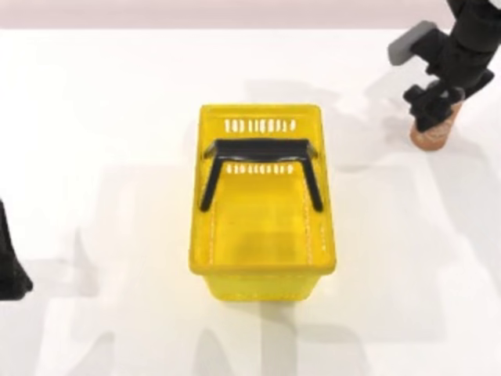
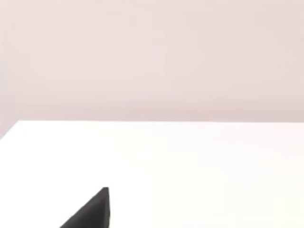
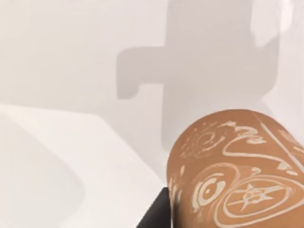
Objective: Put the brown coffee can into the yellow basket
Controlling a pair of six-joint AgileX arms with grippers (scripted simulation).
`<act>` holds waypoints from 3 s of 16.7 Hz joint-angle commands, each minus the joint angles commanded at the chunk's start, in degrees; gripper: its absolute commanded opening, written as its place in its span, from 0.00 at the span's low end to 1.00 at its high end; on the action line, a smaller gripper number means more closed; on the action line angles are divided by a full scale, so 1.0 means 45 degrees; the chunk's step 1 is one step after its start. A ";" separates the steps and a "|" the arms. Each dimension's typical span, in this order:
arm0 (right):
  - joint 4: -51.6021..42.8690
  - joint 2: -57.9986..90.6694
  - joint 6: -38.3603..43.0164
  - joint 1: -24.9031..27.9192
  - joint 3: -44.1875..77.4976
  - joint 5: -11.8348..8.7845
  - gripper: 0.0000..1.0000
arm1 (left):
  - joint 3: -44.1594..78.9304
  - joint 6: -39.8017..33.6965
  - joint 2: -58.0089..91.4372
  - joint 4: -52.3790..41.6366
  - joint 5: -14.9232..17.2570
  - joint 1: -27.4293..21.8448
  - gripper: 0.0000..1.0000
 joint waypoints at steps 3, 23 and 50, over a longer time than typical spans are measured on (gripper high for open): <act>-0.0006 0.0003 0.0020 -0.0048 0.0003 -0.0004 0.00 | 0.0000 0.0000 0.0000 0.0000 0.0000 0.0000 1.00; 2.1548 -0.5081 0.6496 0.2092 -1.0508 -1.0772 0.00 | 0.0000 0.0000 0.0000 0.0000 0.0000 0.0000 1.00; 3.0285 -0.3721 0.8230 0.2706 -1.4767 -1.3503 0.00 | 0.0000 0.0000 0.0000 0.0000 0.0000 0.0000 1.00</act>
